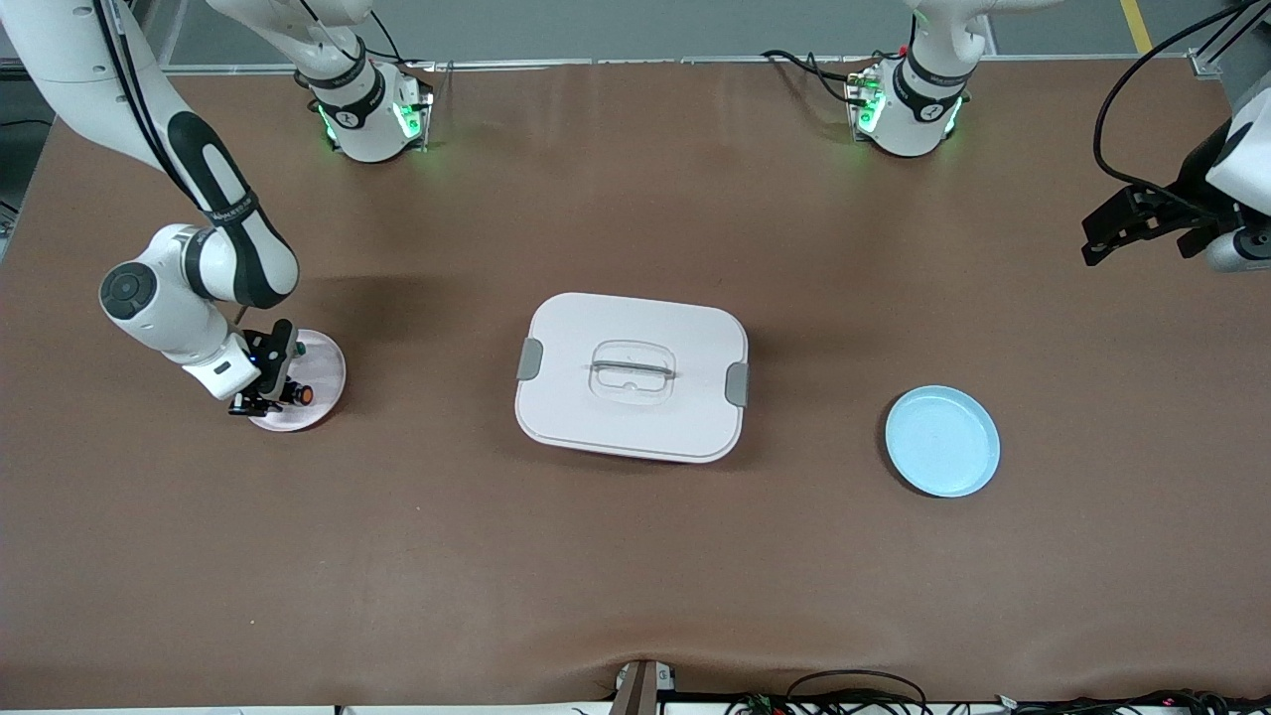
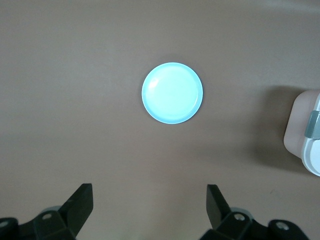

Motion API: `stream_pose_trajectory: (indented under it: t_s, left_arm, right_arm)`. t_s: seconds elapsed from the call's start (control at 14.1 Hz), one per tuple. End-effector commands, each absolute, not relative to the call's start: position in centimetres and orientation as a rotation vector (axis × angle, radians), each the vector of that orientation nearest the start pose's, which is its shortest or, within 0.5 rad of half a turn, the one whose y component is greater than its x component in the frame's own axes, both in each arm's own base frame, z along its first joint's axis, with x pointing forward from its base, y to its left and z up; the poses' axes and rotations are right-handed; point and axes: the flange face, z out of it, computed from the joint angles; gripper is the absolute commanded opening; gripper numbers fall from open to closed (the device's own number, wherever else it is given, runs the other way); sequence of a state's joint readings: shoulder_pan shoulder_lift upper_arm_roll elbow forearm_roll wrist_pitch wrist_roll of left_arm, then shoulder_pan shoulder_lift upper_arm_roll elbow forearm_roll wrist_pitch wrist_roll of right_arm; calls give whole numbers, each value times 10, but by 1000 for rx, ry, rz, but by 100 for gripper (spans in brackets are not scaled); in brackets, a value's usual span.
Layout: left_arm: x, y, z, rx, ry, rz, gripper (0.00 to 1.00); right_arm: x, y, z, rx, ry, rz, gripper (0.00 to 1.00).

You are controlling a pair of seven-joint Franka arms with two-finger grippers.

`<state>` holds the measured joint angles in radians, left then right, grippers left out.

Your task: Transfer orange switch to right arm and place

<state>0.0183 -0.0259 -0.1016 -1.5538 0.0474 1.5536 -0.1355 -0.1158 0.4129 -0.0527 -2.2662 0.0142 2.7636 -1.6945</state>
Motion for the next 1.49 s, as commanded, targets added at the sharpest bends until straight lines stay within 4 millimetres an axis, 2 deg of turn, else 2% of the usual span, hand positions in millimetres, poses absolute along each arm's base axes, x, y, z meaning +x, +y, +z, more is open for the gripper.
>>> stream_pose_trajectory:
  t_s: [0.0, 0.21, 0.57, 0.78, 0.99, 1.28, 1.42]
  left_arm:
    - [539, -41, 649, -3106, -54, -58, 100]
    - [539, -40, 649, -3105, -52, -60, 100]
    - [539, -40, 649, -3105, -52, -60, 100]
    - [539, -40, 649, -3105, -42, -60, 100]
    - [539, -40, 650, -3105, -45, -62, 100]
    - [538, -39, 649, -3104, -47, -55, 100]
    - [538, -39, 650, -3104, -47, -53, 100]
  right_arm:
    - [546, -101, 187, -2352, -2210, -78, 100]
    - [551, -101, 195, -2334, -2185, -45, 100]
    - [561, -108, 223, -2334, -2039, 66, 100]
    - [562, -105, 251, -2423, -1885, 105, 100]
    - [561, -106, 271, -2481, -1745, 161, 100]
    - [551, -99, 310, -2672, -1410, 217, 100]
    - [549, -80, 333, -2746, -1300, 247, 100]
